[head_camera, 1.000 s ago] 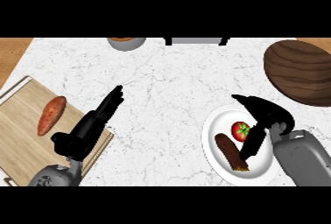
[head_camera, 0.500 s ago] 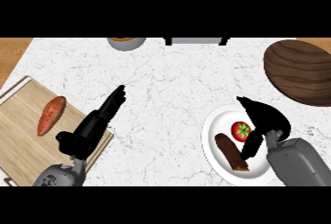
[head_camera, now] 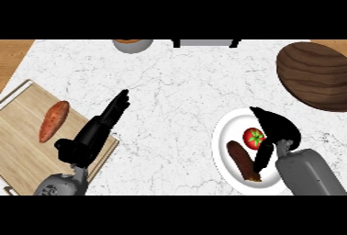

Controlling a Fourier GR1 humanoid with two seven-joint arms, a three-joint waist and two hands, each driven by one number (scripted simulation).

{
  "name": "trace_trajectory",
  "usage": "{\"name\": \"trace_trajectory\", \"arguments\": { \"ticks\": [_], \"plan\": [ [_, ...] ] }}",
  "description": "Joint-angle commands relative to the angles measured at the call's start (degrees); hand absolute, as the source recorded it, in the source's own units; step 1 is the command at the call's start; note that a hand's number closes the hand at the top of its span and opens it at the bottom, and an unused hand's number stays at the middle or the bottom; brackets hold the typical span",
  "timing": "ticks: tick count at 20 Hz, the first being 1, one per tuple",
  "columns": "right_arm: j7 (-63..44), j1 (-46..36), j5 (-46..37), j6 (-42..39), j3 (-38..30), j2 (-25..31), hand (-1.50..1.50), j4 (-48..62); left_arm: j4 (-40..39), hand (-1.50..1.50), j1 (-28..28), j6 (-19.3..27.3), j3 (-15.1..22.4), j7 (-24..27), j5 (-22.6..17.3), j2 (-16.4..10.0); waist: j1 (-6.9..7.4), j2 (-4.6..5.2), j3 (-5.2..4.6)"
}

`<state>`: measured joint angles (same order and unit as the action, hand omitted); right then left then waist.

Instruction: Pick the tomato from the plate and place it in the bowl

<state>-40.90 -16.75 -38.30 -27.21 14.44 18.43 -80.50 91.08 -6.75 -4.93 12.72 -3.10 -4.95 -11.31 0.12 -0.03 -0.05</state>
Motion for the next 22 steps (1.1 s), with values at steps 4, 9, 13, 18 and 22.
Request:
{"name": "trace_trajectory", "arguments": {
  "ticks": [4,9,13,18,22],
  "plan": [
    [5.08,2.48,-3.16,-1.14,-2.75,-0.57,-1.5,0.66,-2.61,0.0,-1.68,-1.8,-1.7,-0.6,2.23,3.37,-0.12,0.01,0.04],
    [11.02,1.76,-5.3,9.22,-2.44,-5.15,1.5,8.84,4.94,0.0,1.13,-0.88,-0.48,-4.02,2.68,2.91,0.35,0.02,0.09],
    [16.6,-0.81,-8.25,8.91,-3.01,-1.62,1.5,9.13,-4.25,0.0,-2.43,-2.85,-4.01,1.0,2.42,3.63,-0.1,0.08,0.05],
    [19.91,-4.28,-9.6,10.02,-6.35,-1.62,1.5,14.02,2.12,0.0,1.09,-2.13,-1.09,-1.64,4.62,5.71,0.07,0.04,0.05],
    [41.75,-0.18,-9.32,6.05,1.31,8.53,1.5,9.35,0.22,0.0,1.45,-1.55,-1.86,-0.1,5.07,4.59,-0.34,-0.12,0.09]
  ]
}}
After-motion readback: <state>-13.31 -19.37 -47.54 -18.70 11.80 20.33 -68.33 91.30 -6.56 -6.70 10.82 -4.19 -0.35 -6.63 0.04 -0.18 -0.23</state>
